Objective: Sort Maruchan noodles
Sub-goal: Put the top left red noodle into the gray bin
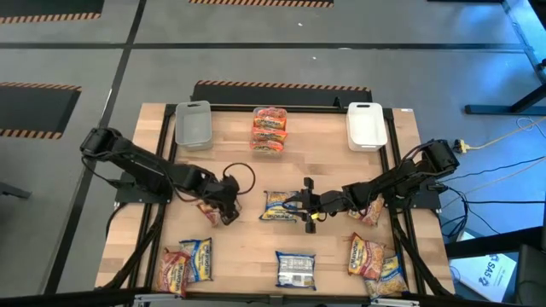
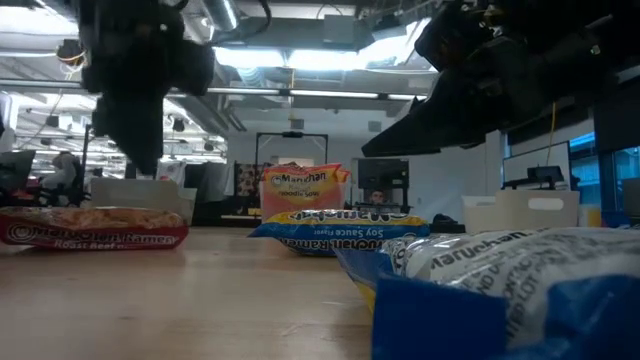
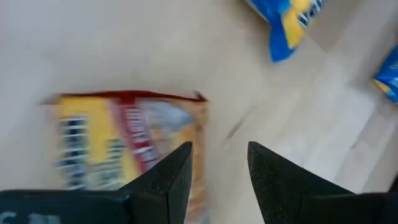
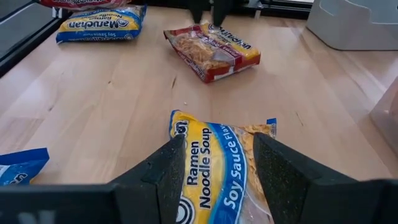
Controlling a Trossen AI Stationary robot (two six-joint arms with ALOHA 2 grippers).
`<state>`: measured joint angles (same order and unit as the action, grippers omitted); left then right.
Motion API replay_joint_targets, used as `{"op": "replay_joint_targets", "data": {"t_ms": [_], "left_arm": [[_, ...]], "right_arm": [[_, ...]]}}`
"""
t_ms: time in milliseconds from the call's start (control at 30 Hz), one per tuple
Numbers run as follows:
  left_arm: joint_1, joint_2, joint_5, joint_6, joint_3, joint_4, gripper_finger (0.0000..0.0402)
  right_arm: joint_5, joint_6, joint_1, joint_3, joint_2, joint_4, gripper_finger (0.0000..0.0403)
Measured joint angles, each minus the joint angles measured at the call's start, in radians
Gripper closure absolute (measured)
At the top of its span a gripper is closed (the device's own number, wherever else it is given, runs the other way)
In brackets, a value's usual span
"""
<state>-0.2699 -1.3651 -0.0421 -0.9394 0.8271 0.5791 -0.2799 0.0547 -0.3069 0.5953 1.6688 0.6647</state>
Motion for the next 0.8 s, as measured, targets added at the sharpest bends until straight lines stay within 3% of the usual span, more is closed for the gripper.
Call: {"op": "replay_joint_targets", "data": {"t_ms": [233, 467, 600, 800], "left_arm": [[0.021, 0.066, -0.047, 0.090, 0.046, 0.176, 0.0249], [0.130, 0.071, -0.032, 0.120, 0.030, 0.353, 0.0196], [0.188, 0.071, -0.002, 0.193, -0.038, 0.326, 0.0170], [0.262, 0.071, 0.076, 0.293, -0.144, 0.219, 0.0169]], "right_arm": [[0.000, 0.000, 0.000, 0.000, 0.000, 0.000, 0.0226], [0.002, 0.000, 0.000, 0.000, 0.000, -0.002, 0.0226], [0.002, 0.000, 0.000, 0.000, -0.001, -0.004, 0.0226], [0.002, 0.000, 0.000, 0.000, -0.001, -0.004, 0.0226]]}}
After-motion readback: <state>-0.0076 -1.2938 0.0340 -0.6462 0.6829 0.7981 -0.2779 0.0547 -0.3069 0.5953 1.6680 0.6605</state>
